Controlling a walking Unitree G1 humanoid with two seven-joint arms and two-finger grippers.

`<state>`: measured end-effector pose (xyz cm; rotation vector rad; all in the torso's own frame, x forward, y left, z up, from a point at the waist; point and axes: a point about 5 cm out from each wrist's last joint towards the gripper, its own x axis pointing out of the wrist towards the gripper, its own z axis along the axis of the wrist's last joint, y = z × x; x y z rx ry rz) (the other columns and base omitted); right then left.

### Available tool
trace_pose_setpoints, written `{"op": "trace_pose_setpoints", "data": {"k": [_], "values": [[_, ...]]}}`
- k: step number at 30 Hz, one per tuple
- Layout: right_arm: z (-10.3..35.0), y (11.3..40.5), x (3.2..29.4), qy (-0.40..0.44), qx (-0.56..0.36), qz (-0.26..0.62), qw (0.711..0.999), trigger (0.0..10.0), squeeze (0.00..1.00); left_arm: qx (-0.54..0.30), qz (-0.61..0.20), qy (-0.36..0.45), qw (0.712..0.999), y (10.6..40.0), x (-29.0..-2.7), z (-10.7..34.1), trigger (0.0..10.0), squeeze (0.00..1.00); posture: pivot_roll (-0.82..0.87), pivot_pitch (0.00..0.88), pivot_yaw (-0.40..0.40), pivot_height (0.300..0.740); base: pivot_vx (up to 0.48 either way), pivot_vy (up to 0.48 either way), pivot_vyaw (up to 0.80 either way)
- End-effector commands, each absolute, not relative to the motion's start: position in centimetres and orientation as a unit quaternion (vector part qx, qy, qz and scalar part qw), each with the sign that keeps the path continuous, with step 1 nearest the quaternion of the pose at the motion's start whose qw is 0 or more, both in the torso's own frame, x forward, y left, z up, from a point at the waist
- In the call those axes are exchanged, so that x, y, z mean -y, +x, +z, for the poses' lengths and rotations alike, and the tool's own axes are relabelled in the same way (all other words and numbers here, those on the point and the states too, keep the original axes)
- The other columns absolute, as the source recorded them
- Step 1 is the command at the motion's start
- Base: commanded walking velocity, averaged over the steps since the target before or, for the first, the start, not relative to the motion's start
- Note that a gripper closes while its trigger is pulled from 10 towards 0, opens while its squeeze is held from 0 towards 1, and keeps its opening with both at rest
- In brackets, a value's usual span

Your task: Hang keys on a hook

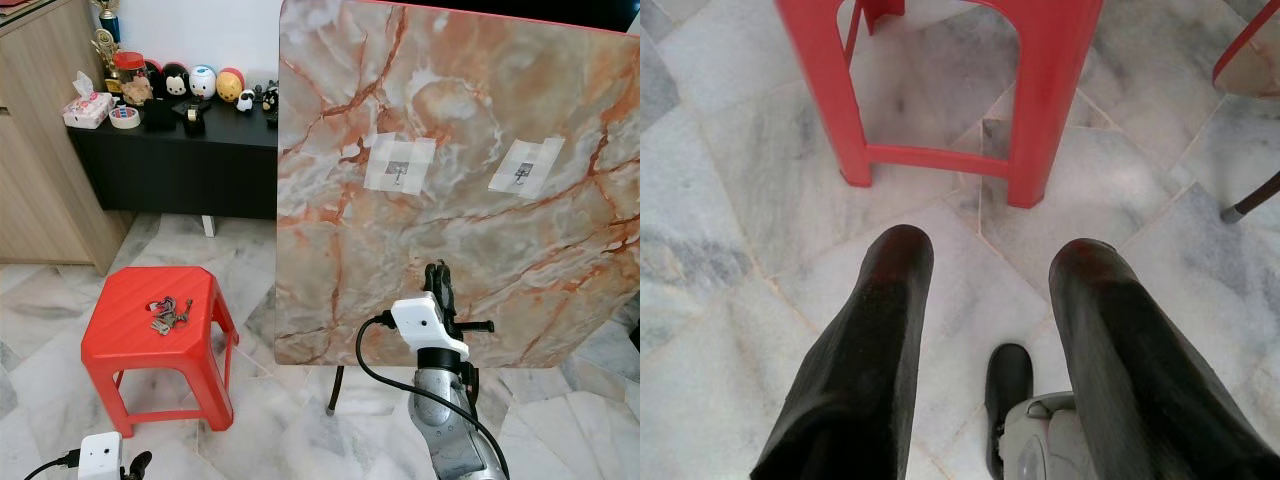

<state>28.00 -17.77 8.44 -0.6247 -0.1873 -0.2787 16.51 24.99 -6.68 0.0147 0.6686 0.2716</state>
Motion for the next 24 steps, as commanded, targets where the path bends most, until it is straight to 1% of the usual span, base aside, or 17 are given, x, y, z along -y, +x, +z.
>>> {"op": "trace_pose_setpoints", "data": {"k": [1,6,24], "values": [[8.71,28.04,18.06,-0.300,0.097,-0.140,0.939,10.0,0.00,-0.337,0.132,-0.003,0.932,16.22,-24.53,-7.04,10.0,0.00,0.06,0.017,-0.129,0.740,0.000,0.000,0.00],[8.61,27.99,18.08,-0.298,0.094,-0.140,0.940,10.0,0.00,-0.337,0.129,-0.003,0.933,16.24,-24.47,-7.04,10.0,0.00,0.06,0.006,-0.128,0.740,0.000,0.000,0.00],[8.34,28.03,17.89,-0.285,0.084,-0.128,0.946,10.0,0.00,-0.334,0.130,-0.005,0.933,16.35,-24.43,-6.98,10.0,0.00,0.05,0.012,-0.134,0.740,0.254,0.000,0.00]]}}
